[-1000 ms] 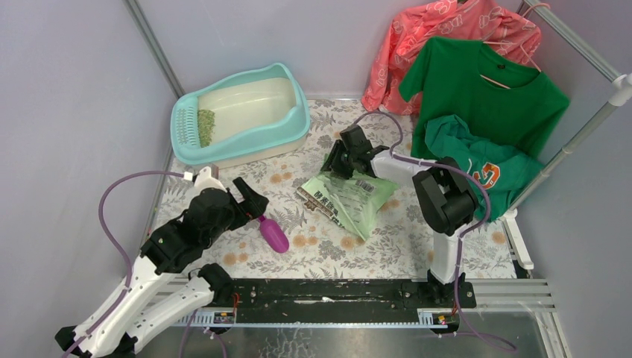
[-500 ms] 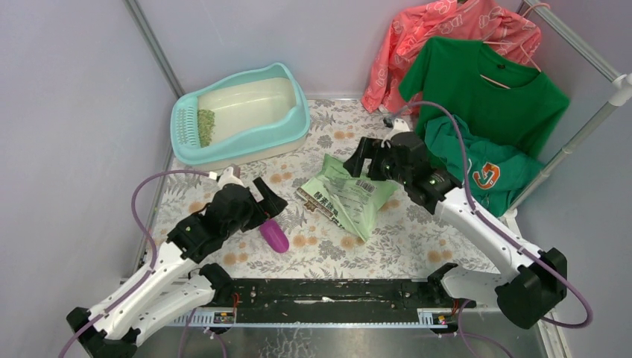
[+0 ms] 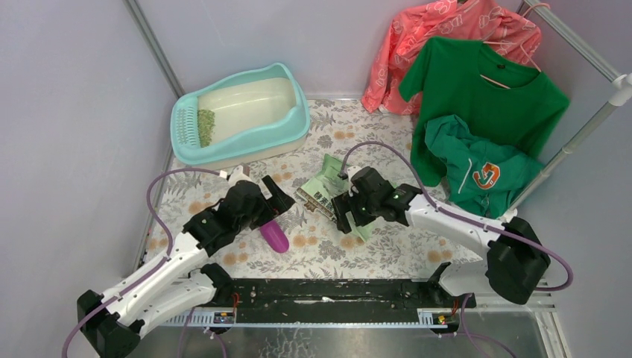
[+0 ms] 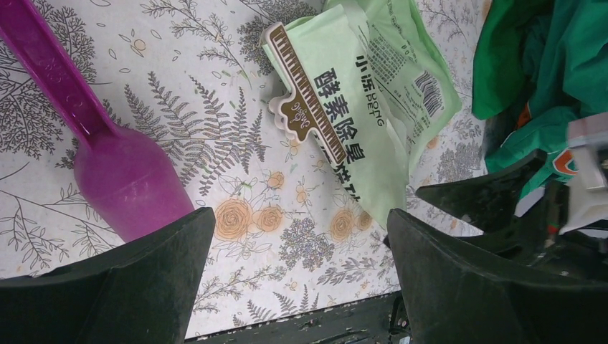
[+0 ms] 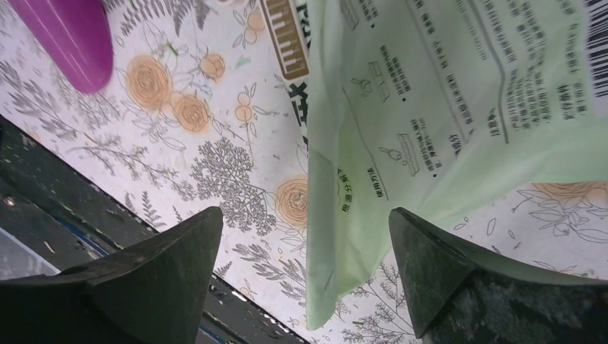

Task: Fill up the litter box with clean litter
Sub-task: Remove the clamp from the cat litter bag.

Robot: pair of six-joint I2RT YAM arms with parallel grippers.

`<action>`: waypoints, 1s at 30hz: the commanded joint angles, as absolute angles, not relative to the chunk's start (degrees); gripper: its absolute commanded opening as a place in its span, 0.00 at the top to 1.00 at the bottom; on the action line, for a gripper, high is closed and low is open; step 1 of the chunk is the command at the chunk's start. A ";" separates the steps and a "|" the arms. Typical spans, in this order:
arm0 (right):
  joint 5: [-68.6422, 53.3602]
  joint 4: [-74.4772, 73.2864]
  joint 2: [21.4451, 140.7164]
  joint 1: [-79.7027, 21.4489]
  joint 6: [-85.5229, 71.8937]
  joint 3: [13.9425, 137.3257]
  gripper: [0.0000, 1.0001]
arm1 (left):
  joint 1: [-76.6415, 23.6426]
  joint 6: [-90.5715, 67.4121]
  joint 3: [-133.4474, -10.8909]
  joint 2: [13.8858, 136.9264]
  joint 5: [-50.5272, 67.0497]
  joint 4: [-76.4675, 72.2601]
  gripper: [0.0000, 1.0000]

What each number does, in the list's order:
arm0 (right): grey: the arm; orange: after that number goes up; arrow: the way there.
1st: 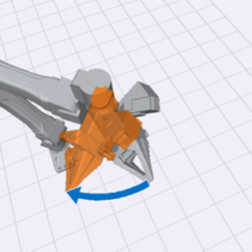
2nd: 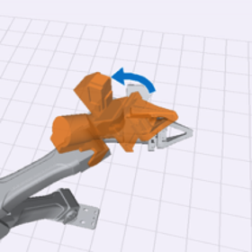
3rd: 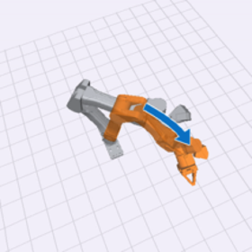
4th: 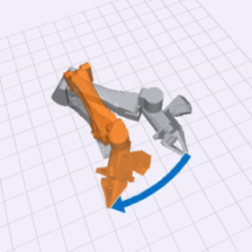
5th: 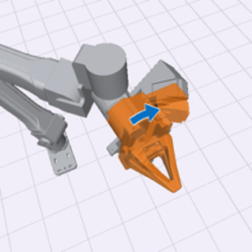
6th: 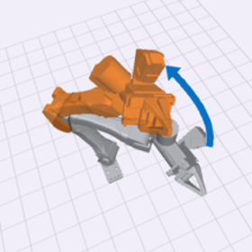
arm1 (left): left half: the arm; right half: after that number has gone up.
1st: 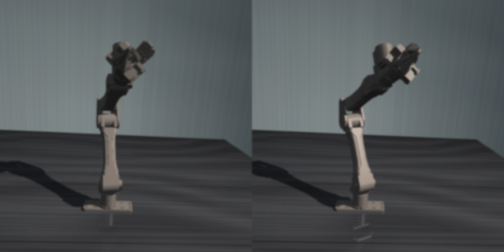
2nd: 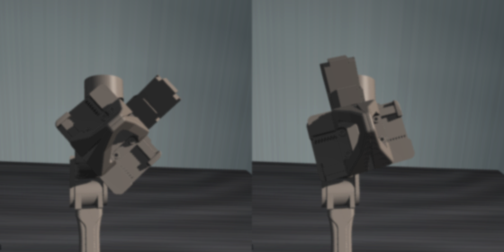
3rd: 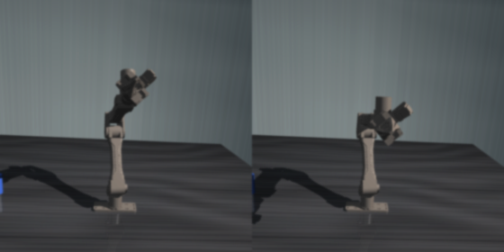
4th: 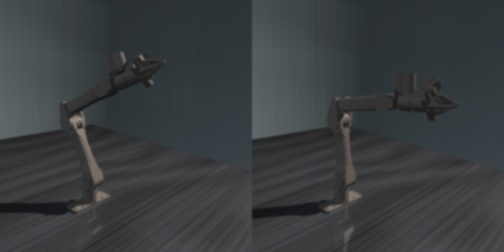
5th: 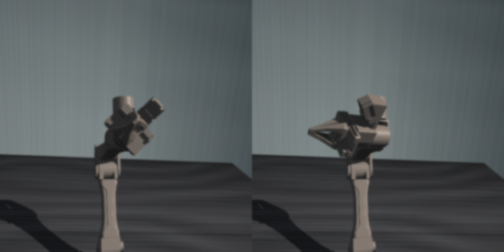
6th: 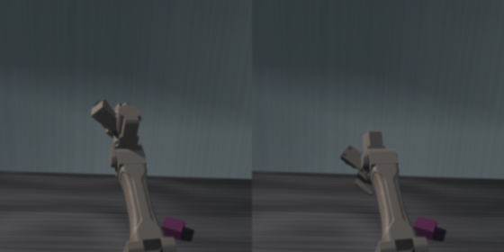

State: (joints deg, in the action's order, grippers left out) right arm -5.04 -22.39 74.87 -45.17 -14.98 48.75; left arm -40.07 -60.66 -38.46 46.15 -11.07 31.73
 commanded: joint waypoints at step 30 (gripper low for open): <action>-9.27 -26.50 76.08 -47.81 -15.74 69.43 1.00 | -39.98 -63.59 -39.99 45.27 -8.46 18.04 0.01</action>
State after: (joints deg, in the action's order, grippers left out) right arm -5.69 -32.03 79.44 -47.40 -14.72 73.87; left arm -40.07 -62.04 -37.54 42.83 -8.19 26.13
